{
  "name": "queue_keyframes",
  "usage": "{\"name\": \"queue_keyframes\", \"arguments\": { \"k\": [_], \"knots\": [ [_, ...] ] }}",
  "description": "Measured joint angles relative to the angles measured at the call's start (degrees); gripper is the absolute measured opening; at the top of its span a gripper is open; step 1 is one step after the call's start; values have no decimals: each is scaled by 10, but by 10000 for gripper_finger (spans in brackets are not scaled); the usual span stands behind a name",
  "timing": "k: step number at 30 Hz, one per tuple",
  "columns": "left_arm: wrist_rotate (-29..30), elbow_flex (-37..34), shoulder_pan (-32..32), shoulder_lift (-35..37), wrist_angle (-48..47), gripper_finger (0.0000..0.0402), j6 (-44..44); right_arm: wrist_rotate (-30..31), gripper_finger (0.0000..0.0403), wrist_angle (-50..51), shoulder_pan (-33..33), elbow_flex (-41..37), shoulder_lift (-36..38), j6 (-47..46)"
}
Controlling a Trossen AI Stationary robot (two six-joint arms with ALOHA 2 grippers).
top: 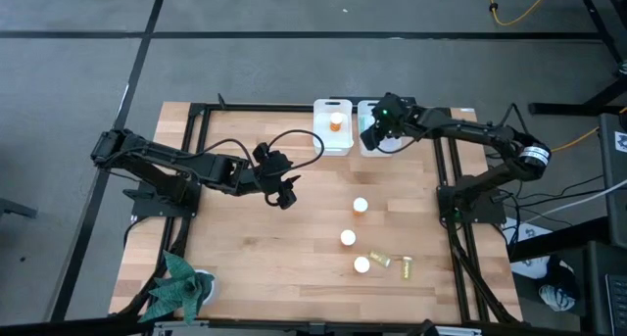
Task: Pick and place medicine bottles into bin by pill shape (circle, oval)
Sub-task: Put the small yellow medicine pill bottle on the right white bin
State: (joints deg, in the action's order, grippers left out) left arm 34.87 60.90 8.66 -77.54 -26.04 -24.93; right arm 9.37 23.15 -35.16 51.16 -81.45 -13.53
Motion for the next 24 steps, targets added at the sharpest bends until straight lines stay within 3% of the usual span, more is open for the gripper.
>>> {"name": "queue_keyframes", "arguments": {
  "k": [6,13,18,24],
  "knots": [
    [0,0,0,0,0,199,0,-16,216,13,0,3,4,1],
    [0,0,0,0,0,199,0,-159,220,108,50,27,59,-27],
    [0,0,0,0,0,199,0,-161,214,207,174,27,128,-72],
    [0,0,0,0,0,199,0,-81,198,271,389,27,182,-243]
  ]
}}
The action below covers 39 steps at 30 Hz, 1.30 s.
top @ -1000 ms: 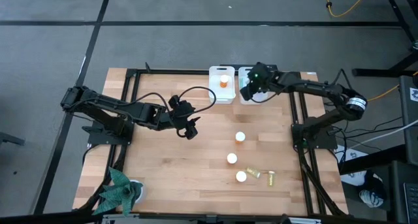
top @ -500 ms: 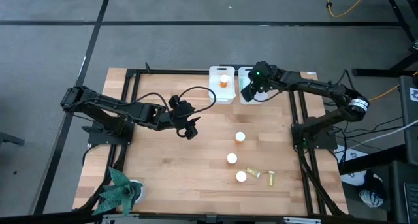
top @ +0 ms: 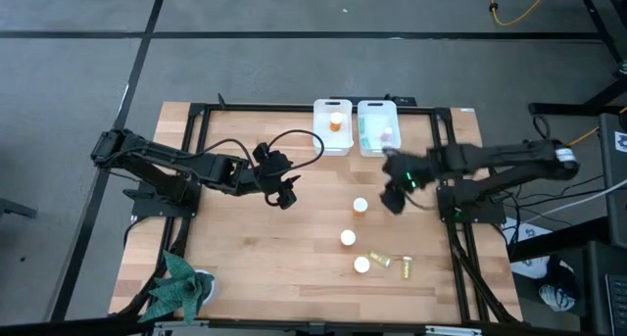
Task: Pick and place medicine bottles into bin by pill shape (circle, oval)
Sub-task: Put the small yellow medicine pill bottle on the right white bin
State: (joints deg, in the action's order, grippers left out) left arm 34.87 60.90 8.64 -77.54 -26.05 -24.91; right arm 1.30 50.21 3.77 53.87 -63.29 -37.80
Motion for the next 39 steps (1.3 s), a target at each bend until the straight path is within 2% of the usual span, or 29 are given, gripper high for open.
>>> {"name": "queue_keyframes", "arguments": {
  "k": [4,7,13,16,21,27,33,39],
  "knots": [
    [0,0,0,0,0,199,0,73,186,32,139,0,-4,-145],
    [0,0,0,0,0,199,0,82,178,47,222,0,-23,-250],
    [0,0,0,0,0,199,0,-6,168,60,332,0,-84,-432],
    [0,0,0,0,0,199,0,-29,167,59,369,0,-127,-479],
    [0,0,0,0,0,199,0,-53,167,33,399,0,-202,-520],
    [0,0,0,0,0,199,0,-75,172,3,400,0,-262,-550],
    [0,0,0,0,0,199,0,-75,188,-51,400,0,-281,-553],
    [0,0,0,0,0,199,0,-98,190,-48,400,0,-294,-594]
  ]
}}
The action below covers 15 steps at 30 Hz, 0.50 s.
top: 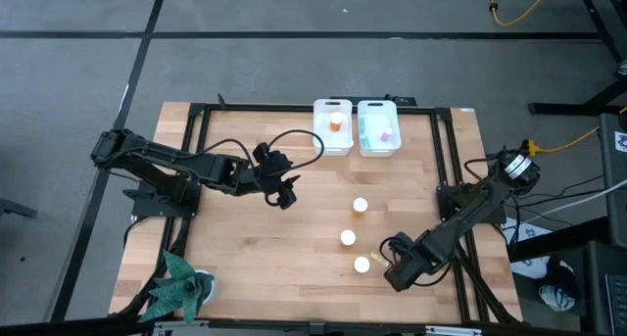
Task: Pick and place medicine bottles into bin by pill shape (circle, oval)
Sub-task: Put the small yellow medicine pill bottle on the right white bin
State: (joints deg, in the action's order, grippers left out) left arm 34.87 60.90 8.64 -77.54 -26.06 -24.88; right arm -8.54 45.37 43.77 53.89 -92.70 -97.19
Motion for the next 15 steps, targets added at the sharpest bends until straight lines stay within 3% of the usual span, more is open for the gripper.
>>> {"name": "queue_keyframes", "arguments": {
  "k": [15],
  "knots": [
    [0,0,-1,0,0,199,0,-10,190,7,-1,2,-68,21]
  ]
}}
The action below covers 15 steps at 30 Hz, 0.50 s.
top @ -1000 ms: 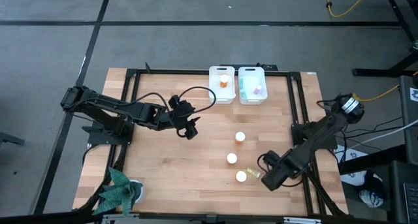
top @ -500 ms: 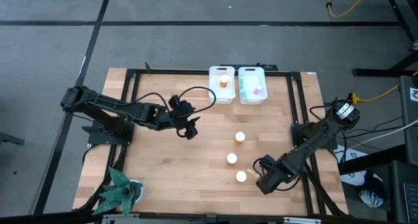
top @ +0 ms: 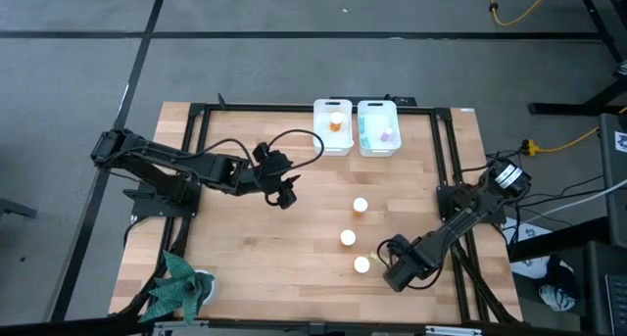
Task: Pick and place medicine bottles into bin by pill shape (circle, oval)
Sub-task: Put the small yellow medicine pill bottle on the right white bin
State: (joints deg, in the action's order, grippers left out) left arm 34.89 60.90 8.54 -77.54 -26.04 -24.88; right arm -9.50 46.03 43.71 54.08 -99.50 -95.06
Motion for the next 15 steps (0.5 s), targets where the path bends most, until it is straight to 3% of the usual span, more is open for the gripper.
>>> {"name": "queue_keyframes", "arguments": {
  "k": [5,15],
  "knots": [
    [0,0,0,0,0,199,0,3,180,0,-10,0,0,54],
    [0,0,0,0,0,199,0,20,84,26,-30,-1,3,88]
  ]
}}
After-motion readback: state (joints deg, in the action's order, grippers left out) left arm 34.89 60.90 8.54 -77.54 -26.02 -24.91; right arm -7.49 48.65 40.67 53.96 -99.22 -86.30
